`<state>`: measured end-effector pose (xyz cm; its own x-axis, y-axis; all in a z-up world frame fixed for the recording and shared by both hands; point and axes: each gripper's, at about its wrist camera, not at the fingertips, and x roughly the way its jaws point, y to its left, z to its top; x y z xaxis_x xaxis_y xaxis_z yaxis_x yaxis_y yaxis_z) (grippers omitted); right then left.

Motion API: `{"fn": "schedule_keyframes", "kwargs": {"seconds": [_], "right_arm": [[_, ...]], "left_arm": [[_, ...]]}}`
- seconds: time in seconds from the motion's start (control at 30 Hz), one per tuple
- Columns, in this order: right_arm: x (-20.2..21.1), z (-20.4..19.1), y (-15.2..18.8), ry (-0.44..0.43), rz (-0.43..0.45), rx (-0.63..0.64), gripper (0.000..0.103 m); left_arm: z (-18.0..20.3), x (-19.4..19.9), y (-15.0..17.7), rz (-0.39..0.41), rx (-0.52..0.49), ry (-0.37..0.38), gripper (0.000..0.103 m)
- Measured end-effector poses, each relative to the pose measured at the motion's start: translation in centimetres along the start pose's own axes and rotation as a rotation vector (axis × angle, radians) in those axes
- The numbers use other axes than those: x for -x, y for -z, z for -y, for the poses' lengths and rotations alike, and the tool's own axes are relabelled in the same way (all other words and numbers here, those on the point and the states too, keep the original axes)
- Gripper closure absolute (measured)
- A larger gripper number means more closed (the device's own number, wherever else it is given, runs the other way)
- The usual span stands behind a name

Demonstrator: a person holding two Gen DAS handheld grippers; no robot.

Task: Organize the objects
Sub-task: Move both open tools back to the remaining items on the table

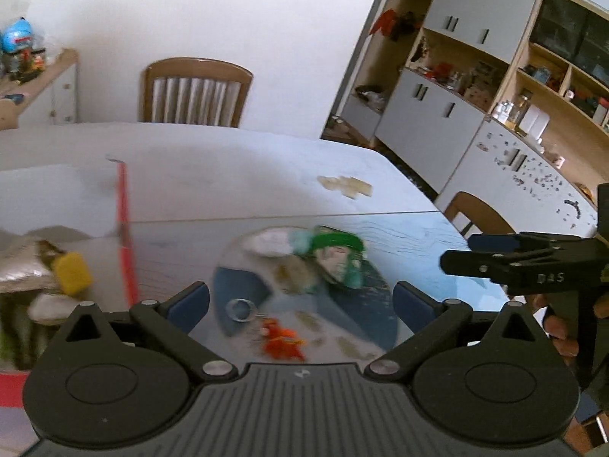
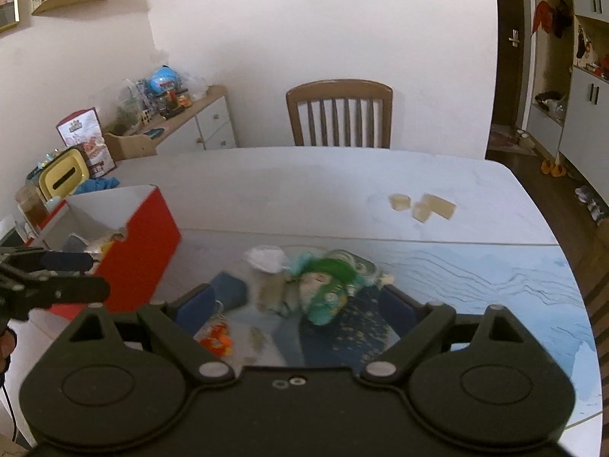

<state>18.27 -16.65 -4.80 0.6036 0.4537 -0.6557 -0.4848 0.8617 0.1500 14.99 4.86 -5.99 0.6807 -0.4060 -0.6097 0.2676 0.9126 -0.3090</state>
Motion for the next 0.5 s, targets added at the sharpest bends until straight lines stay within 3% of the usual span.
{"fn": "schedule_keyframes", "kwargs": {"seconds": [0.1, 0.27, 0.5], "right_arm": [[-0.5, 1.2, 0.4, -0.02, -0.026, 0.006, 0.012], [-1.2, 3.2, 0.6, -0.022, -0.053, 0.018, 0.012], [-3.9, 4.8, 0.5, -0.029, -0.086, 0.028, 0.016]], "left_arm": [[0.9, -1.7, 0.5, -0.039, 0.007, 0.002, 0.0], [2.4, -4.3, 1.6, -0.055, -0.043, -0.105, 0.0], [3.2, -7.5, 2.6, -0.076, -0.085, -0.193, 0.0]]}}
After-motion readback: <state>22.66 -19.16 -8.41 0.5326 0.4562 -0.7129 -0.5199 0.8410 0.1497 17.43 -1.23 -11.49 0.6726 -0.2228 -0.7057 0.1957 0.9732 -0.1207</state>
